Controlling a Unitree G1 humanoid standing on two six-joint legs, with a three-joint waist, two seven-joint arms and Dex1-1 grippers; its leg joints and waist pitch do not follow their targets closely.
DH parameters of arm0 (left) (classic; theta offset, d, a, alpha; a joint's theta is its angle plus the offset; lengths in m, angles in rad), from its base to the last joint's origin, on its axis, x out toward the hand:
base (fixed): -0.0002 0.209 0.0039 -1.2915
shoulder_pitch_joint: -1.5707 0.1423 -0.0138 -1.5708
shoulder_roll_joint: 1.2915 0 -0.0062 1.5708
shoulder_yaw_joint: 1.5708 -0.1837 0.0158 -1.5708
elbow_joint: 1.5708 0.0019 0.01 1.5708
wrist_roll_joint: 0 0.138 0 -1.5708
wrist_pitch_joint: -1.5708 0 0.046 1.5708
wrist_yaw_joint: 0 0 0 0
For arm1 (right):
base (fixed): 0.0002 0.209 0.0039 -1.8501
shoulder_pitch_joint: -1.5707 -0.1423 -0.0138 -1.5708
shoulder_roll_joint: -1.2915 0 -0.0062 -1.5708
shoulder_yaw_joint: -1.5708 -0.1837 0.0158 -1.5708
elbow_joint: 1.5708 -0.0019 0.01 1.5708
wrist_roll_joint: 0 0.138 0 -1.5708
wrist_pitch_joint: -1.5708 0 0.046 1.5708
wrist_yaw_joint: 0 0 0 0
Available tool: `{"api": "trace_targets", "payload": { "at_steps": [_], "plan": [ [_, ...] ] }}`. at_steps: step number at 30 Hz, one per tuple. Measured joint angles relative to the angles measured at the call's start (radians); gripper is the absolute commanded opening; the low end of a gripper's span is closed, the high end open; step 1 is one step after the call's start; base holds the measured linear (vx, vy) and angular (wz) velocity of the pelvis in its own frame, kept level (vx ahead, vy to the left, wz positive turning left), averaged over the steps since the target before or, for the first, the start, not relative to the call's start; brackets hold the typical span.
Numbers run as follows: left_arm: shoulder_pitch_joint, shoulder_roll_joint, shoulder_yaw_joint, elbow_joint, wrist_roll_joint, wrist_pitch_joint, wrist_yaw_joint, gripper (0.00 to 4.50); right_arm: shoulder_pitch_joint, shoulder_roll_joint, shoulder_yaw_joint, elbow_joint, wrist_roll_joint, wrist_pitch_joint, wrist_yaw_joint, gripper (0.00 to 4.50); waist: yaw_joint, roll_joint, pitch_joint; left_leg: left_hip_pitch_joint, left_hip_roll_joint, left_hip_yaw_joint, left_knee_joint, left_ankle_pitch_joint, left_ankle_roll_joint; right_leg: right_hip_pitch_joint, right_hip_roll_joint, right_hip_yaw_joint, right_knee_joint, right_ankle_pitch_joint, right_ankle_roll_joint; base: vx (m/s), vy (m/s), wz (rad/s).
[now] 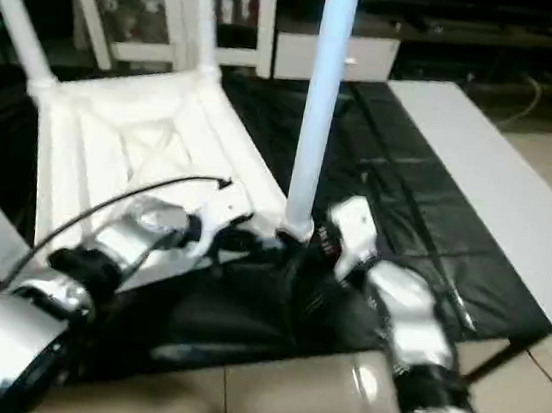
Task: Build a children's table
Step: Rotate leg to tighten
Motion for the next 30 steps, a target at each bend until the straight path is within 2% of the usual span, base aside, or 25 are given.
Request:
{"api": "trace_targets", "payload": {
  "at_steps": [2,4,8,14,20,22,30],
  "plan": [
    [0.035,0.061,-0.028,-0.07,-0.019,-0.002,-0.177,0.0,0.05,-0.068,0.02,-0.067,0.014,0.059,0.119,3.77,0.022,0.001,-0.001,0.001,0.001,0.0,0.0,0.0,0.0,0.0,0.0,0.0,0.004,0.001,-0.002,0.028,-0.003,0.02],
    [0.044,0.1,-0.05,-0.105,-0.023,0.001,-0.284,0.0,0.057,-0.093,0.03,-0.094,0.025,0.1,0.185,3.77,0.045,0.002,-0.001,0.002,0.001,0.0,0.0,0.0,0.001,-0.003,0.0,0.0,0.007,-0.001,0.0,0.056,-0.01,0.04],
    [0.043,0.107,-0.081,-0.128,-0.017,0.0,-0.343,0.0,0.057,-0.087,0.052,-0.151,0.051,0.137,0.222,3.77,0.065,0.003,-0.001,0.002,0.0,0.001,0.001,-0.001,0.001,-0.003,-0.002,0.001,0.009,-0.003,-0.002,0.0,0.0,0.0],
    [0.053,0.111,-0.089,-0.157,-0.008,-0.004,-0.347,0.0,0.051,-0.056,0.068,-0.156,0.05,0.177,0.232,3.77,0.069,0.002,-0.001,0.003,0.0,0.001,0.002,-0.001,0.0,-0.003,-0.002,0.002,0.011,-0.003,-0.001,0.0,0.0,0.0],
    [0.059,0.115,-0.089,-0.174,-0.008,0.008,-0.351,0.0,-0.001,-0.024,0.098,-0.111,0.029,0.177,0.227,3.77,0.07,0.002,-0.001,0.002,0.0,0.001,0.002,-0.001,0.0,-0.003,-0.002,0.002,0.011,-0.003,-0.001,0.0,0.0,0.0],
    [0.061,0.115,-0.089,-0.178,-0.008,0.01,-0.351,0.0,-0.003,-0.025,0.1,-0.107,0.025,0.18,0.225,3.52,0.068,0.002,-0.001,0.002,0.0,0.001,0.002,-0.001,0.0,-0.003,-0.002,0.002,0.011,-0.003,-0.001,0.0,0.0,0.0],
    [0.07,0.121,-0.089,-0.2,-0.008,0.027,-0.35,0.0,-0.006,-0.034,0.113,-0.106,0.007,0.208,0.248,2.99,0.067,0.002,-0.001,0.002,0.0,0.001,0.002,-0.001,0.0,-0.003,-0.002,0.002,0.011,-0.004,0.0,0.0,0.0,0.0]
  ]
}}
